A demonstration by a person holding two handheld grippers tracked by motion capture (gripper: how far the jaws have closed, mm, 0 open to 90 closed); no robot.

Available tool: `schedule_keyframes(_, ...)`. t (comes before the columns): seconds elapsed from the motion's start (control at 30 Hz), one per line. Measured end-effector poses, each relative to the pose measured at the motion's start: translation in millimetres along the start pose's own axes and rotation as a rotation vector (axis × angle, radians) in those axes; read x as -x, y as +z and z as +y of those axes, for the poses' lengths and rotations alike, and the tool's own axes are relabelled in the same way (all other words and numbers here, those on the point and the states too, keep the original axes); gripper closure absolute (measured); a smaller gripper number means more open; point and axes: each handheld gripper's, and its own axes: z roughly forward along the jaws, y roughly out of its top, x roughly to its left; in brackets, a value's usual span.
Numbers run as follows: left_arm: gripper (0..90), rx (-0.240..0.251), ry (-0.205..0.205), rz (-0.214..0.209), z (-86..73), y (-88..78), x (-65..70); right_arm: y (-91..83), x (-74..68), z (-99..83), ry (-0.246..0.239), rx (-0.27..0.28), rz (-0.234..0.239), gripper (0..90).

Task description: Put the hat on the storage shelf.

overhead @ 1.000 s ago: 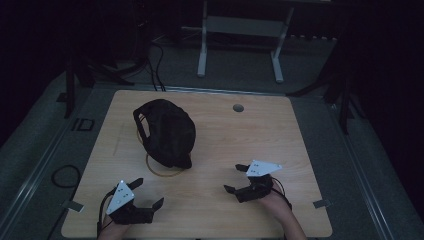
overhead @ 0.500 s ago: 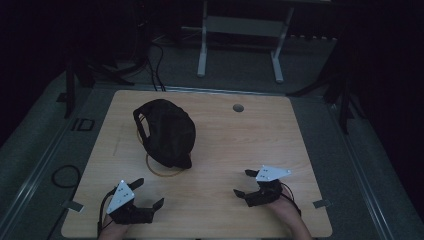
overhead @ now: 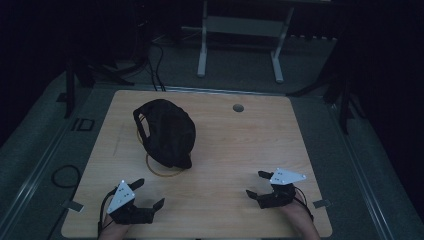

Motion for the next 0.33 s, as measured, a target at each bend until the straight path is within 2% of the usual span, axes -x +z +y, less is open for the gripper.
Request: schedule_keyframes(0.33, 2.6, -0.001, -0.001, -0.002, -1.0, -0.4, 0.0, 0.5, 0.3, -1.8, -0.021, 0.008, 0.004, 15.2)
